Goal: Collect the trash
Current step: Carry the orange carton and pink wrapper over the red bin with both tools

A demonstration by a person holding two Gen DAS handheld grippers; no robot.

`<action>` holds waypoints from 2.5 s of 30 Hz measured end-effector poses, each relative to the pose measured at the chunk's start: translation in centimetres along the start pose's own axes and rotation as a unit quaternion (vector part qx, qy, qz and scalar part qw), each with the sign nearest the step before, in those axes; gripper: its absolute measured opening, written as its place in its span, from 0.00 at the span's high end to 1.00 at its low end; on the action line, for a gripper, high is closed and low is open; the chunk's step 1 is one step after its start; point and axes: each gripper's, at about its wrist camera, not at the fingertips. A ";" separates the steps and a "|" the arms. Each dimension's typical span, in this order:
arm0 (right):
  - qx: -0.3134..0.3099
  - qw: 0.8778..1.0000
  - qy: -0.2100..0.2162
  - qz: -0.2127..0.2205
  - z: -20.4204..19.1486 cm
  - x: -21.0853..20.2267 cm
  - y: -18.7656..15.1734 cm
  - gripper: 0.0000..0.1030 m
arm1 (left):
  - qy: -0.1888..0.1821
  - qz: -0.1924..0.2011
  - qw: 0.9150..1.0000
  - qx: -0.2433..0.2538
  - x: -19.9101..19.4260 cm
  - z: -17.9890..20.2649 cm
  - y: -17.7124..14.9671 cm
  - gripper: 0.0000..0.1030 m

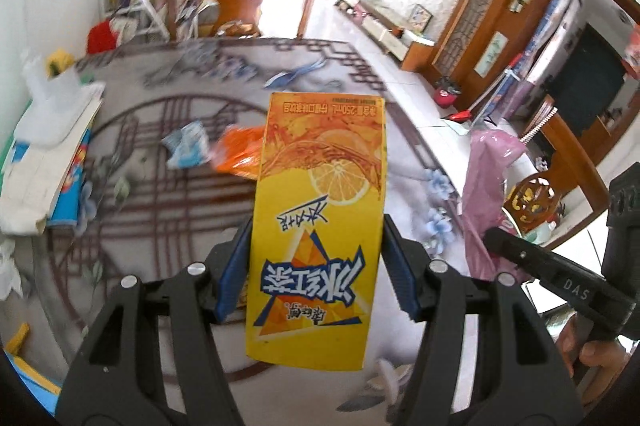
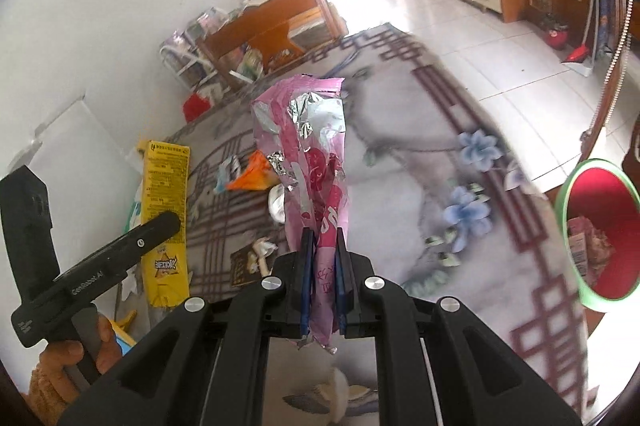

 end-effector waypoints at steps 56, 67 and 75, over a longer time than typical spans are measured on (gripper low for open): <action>0.199 0.973 -0.085 0.076 27.8 -12.8 0.4 0.92 | -0.140 -0.115 0.969 0.168 14.6 30.9 0.2 0.43; 0.229 0.966 -0.093 0.075 31.7 -13.5 0.0 0.91 | -0.150 -0.152 0.957 0.197 18.3 35.3 -0.7 0.43; 0.240 0.962 -0.101 0.079 33.6 -14.2 -0.1 0.91 | -0.150 -0.169 0.951 0.209 20.2 37.1 -1.4 0.43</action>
Point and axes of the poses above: each gripper's, at about its wrist camera, not at the fingertips, and x roughly the way its jaws point, z to its right, y to its top, and after that the axes turned 3 degrees about -z, right-handed
